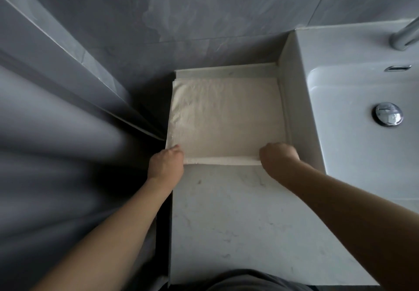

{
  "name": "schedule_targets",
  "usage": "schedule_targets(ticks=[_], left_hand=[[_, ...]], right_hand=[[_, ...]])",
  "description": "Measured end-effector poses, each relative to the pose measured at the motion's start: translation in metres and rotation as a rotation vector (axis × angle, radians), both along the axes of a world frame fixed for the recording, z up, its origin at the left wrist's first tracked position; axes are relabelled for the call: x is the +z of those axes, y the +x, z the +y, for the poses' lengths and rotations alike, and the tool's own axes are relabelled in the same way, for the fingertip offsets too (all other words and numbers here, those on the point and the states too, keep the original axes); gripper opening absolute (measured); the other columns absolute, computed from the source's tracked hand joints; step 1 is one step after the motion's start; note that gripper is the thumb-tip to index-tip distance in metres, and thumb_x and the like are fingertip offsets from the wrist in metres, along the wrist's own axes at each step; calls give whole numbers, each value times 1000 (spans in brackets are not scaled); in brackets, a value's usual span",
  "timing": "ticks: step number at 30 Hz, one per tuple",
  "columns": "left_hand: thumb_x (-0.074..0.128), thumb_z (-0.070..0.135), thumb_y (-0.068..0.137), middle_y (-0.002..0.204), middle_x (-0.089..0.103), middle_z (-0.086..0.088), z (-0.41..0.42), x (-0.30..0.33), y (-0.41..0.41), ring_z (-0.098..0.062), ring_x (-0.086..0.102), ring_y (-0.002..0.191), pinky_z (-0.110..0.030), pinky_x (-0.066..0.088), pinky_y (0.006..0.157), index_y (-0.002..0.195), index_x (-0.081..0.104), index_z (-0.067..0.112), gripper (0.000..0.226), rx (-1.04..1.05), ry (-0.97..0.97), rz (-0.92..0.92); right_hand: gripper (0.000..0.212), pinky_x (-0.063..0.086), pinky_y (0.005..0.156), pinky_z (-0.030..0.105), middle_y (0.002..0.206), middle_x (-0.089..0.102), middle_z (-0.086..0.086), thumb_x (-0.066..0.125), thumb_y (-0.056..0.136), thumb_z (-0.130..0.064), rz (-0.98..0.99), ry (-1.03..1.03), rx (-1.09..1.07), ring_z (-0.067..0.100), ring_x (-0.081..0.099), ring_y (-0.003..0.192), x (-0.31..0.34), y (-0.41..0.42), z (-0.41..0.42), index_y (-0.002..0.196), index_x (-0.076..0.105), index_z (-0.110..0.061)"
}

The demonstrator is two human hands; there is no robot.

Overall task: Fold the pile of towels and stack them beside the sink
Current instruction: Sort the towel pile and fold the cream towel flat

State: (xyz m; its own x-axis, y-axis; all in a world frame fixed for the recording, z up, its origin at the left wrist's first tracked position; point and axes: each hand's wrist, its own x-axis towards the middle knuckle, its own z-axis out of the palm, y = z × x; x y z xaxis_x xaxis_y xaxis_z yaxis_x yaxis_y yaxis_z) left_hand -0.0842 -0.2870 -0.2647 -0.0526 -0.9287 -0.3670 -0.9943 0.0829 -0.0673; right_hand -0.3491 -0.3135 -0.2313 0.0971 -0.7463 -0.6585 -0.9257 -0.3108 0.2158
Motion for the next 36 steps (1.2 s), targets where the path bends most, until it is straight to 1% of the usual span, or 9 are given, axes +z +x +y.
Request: schedule_targets(ticks=[6, 10, 13, 18, 21, 24, 32, 34, 36], left_hand=[[54, 18, 82, 61, 53, -3, -76, 28, 19, -30, 54, 62, -30, 35, 53, 67, 58, 10, 17, 467, -199, 445], [50, 19, 80, 76, 62, -5, -128, 25, 24, -20, 57, 69, -32, 47, 62, 75, 64, 14, 15, 832, -197, 928], [50, 16, 78, 86, 62, -7, -164, 12, 23, -20, 56, 78, -34, 48, 68, 89, 65, 6, 22, 963, -203, 1042], [48, 16, 88, 94, 68, -8, -199, -14, 14, -22, 62, 80, -36, 56, 71, 99, 66, 7, 23, 944, -189, 939], [47, 20, 95, 86, 62, -4, -211, -28, 10, -20, 58, 77, -28, 45, 60, 95, 62, 9, 18, 883, -171, 808], [45, 20, 100, 93, 58, -6, -217, -38, 6, -17, 53, 74, -27, 38, 61, 98, 60, 7, 20, 813, -205, 669], [44, 16, 100, 116, 61, -16, -215, -27, -2, -32, 60, 102, -30, 38, 75, 114, 56, 1, 23, 808, -325, 630], [50, 13, 93, 119, 58, -15, -203, -20, -7, -35, 57, 107, -35, 41, 79, 118, 53, 5, 26, 653, -485, 561], [57, 14, 83, 127, 55, -18, -183, -20, -14, -39, 53, 114, -43, 43, 90, 123, 56, 5, 40, 320, -619, 381]], right_hand=[[31, 44, 88, 36, 125, 63, 4, 51, 92, -14, 64, -200, 23, 28, 60, 116, 40, 1, -88, 119, 64, -17], [30, 45, 90, 37, 120, 65, 8, 50, 91, -12, -1, -330, 25, 32, 61, 112, 50, -11, -139, 117, 65, -15], [31, 42, 94, 38, 123, 63, 10, 49, 92, -13, 20, -361, 17, 33, 58, 116, 40, -16, -167, 121, 63, -13], [33, 38, 97, 39, 128, 59, 13, 48, 95, -13, 66, -338, -39, 34, 53, 120, 12, -18, -193, 126, 58, -10], [33, 34, 98, 40, 129, 59, 12, 44, 95, -14, 104, -322, -18, 33, 52, 121, -6, -19, -200, 125, 58, -10], [33, 32, 99, 39, 127, 60, 14, 40, 95, -15, 106, -336, -10, 32, 52, 120, -23, -20, -206, 122, 59, -9], [40, 30, 101, 43, 134, 42, 25, 34, 95, -11, -49, -472, -114, 38, 44, 119, -39, -28, -211, 133, 42, -1], [46, 27, 103, 45, 137, 36, 27, 39, 91, -15, -146, -552, -156, 39, 39, 119, -42, -25, -199, 136, 39, -2], [55, 25, 105, 47, 139, 37, 27, 46, 89, -25, -275, -586, -167, 41, 39, 121, -50, -15, -171, 140, 39, -4]])
